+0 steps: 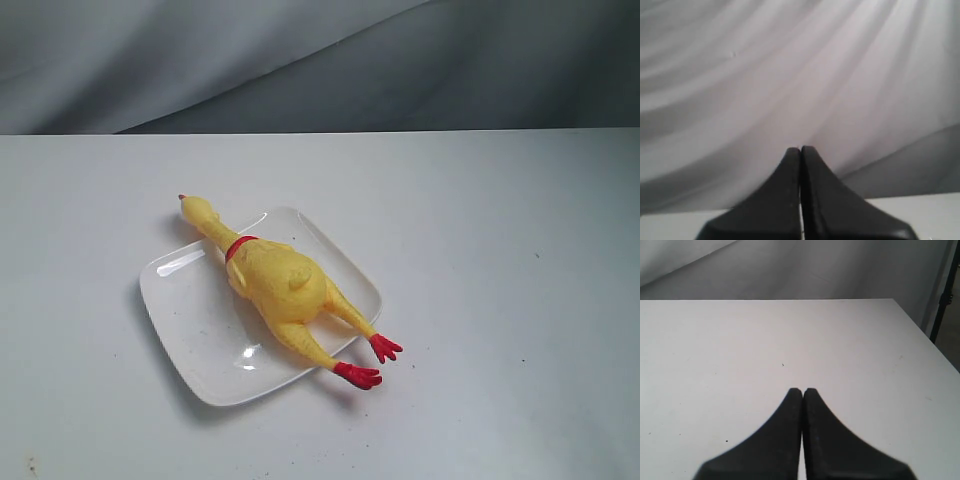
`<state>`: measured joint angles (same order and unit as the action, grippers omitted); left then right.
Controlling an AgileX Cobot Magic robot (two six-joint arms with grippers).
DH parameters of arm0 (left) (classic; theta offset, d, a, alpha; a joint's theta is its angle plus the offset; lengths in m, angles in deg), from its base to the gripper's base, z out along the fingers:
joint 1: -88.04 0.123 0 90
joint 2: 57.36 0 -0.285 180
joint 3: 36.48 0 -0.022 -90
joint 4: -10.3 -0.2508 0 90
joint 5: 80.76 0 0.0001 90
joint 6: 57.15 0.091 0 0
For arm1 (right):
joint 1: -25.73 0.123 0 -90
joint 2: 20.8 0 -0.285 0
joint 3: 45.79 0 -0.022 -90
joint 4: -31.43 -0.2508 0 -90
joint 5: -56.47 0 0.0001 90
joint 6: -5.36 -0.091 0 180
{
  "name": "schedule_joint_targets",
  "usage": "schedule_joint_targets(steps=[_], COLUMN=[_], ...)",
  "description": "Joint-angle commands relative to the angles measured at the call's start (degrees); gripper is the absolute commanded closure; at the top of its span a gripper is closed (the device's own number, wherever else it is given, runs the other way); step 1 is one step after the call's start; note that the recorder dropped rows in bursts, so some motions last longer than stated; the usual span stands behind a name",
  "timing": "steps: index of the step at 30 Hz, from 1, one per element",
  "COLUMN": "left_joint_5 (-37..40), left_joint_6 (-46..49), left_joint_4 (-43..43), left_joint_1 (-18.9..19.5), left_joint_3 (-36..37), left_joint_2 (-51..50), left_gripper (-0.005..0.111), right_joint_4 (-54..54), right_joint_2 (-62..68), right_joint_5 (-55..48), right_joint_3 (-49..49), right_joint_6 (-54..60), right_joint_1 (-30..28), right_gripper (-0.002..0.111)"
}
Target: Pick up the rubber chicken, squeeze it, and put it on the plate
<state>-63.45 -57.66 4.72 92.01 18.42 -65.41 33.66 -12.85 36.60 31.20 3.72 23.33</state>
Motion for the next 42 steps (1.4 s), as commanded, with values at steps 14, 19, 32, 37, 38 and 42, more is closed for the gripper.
schedule_joint_targets(steps=[14, 19, 32, 37, 38, 42], left_joint_5=[-6.91, -1.95, -1.19, -1.19, -1.19, -1.19], left_joint_6=[-2.5, -2.5, -2.5, -2.5, -2.25, -2.25], left_joint_4=[5.58, 6.99, 6.5, 6.5, 6.5, 6.5], left_joint_1=[0.11, 0.11, 0.11, 0.11, 0.11, 0.11], left_joint_3=[22.32, 22.32, 22.32, 22.32, 22.32, 22.32], left_joint_2=[0.27, 0.27, 0.27, 0.27, 0.27, 0.27], left_gripper=[0.106, 0.106, 0.106, 0.106, 0.106, 0.106], right_joint_4=[-0.07, -0.07, -0.07, -0.07, -0.07, -0.07], right_joint_2=[-0.17, -0.17, -0.17, -0.17, -0.17, -0.17], right_joint_5=[0.02, 0.02, 0.02, 0.02, 0.02, 0.02], right_joint_3=[0.22, 0.22, 0.22, 0.22, 0.22, 0.22], right_joint_6=[-0.25, -0.25, -0.16, -0.16, -0.16, -0.16], right_joint_1=[-0.43, -0.43, -0.43, -0.43, -0.43, -0.43], right_gripper=[0.108, 0.108, 0.108, 0.108, 0.108, 0.108])
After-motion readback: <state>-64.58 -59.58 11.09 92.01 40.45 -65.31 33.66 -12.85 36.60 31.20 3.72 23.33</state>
